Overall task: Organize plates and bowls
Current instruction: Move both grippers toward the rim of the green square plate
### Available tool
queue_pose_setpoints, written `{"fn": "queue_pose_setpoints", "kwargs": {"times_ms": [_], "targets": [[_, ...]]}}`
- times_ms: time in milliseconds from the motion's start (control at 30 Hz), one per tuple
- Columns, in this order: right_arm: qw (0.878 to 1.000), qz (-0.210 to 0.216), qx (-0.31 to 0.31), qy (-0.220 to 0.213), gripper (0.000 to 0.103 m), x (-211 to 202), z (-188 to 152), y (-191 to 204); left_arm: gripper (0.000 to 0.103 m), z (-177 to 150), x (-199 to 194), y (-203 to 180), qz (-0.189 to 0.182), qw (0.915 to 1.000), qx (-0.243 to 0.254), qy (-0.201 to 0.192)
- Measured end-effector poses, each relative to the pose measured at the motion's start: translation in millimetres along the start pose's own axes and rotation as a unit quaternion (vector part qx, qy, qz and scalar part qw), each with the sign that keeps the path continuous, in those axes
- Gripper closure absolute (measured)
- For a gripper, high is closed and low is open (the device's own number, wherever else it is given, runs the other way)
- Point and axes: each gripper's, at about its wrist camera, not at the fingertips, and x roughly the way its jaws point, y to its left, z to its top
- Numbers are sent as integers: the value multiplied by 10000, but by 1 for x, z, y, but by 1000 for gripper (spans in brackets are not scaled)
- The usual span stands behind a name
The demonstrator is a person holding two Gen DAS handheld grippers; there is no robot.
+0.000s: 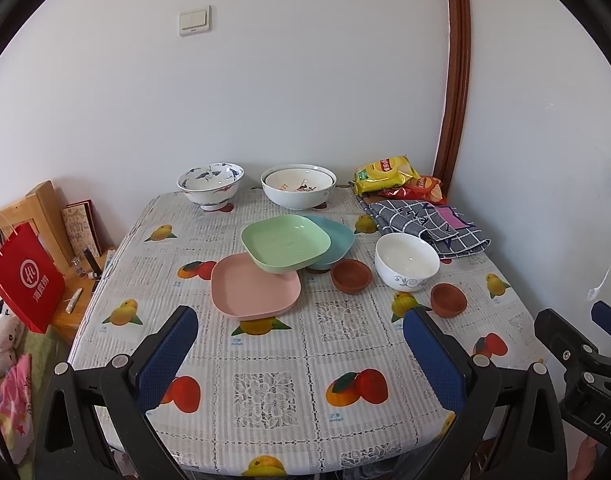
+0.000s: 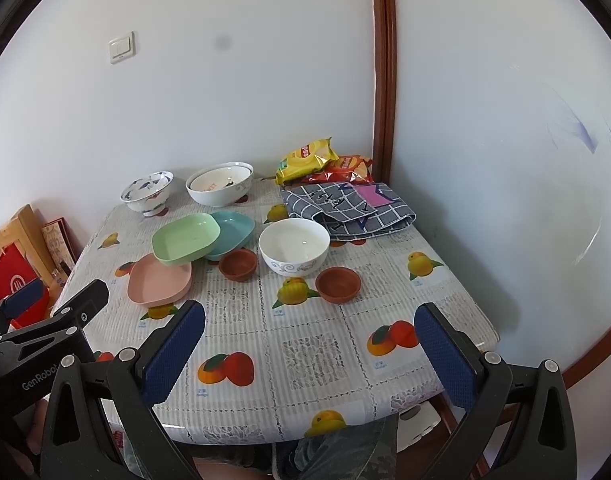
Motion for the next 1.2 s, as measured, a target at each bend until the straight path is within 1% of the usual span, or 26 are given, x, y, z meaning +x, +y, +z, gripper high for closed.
{"fn": "queue_pose_setpoints", "kwargs": {"times_ms": [333, 433, 600, 900, 1200], "targets": [[9998, 144, -155, 38, 0, 2, 2, 10, 0, 5, 2, 7, 120, 9998, -147, 3], [9997, 151, -205, 20, 0, 1, 1, 11, 0, 5, 2, 6, 123, 9998, -124, -13], [9998, 191, -105, 20, 0, 1, 2, 6, 0, 4, -1, 2, 124, 9999, -74, -27], [9998, 180, -107, -8, 0, 0, 2, 3, 0, 7, -8, 0, 55, 9999, -65, -118], [9995, 297, -25, -70, 0, 7, 5, -1, 0, 14, 4, -3, -34, 10000, -47, -57]]}}
